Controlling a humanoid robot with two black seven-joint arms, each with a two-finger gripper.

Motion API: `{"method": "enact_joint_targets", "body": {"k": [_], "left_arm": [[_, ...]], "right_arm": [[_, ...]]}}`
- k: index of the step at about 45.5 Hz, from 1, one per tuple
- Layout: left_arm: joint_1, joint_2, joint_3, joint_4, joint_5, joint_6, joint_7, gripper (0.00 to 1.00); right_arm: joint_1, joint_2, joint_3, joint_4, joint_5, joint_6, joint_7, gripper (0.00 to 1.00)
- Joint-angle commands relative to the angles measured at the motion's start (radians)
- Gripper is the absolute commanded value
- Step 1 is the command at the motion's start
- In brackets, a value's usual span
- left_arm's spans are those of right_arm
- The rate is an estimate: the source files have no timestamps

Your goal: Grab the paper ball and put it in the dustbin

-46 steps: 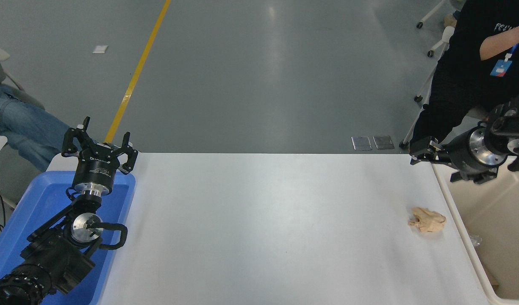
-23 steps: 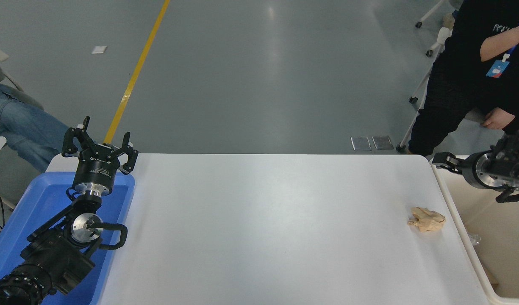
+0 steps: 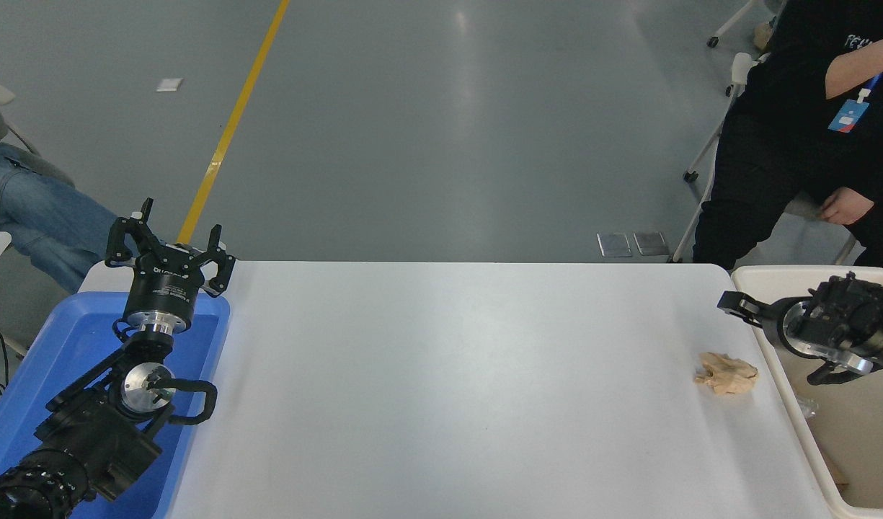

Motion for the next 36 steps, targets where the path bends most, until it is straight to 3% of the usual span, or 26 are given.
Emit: {"method": "enact_joint_targets", "body": {"k": [1, 31, 34, 36], "left_arm": [[0.0, 0.0, -0.001, 0.0, 0.0, 0.0, 0.0, 0.99], [0.0, 0.0, -0.001, 0.0, 0.0, 0.0, 0.0, 0.99], [0.0, 0.0, 0.0, 0.0, 0.0, 0.0, 0.0, 0.99], [0.0, 0.0, -0.001, 0.0, 0.0, 0.0, 0.0, 0.99]], "right_arm": [[-0.043, 0.016, 0.018, -0.023, 0.001, -0.014, 0.0, 1.0], [-0.118, 0.025, 0.05, -0.02, 0.001, -0.068, 0.002, 1.0], [-0.119, 0.032, 0.059, -0.019, 0.001, -0.07, 0.005, 0.96], [-0.124, 0.035, 0.061, -0.013, -0.001, -0.07, 0.005, 0.88]]}}
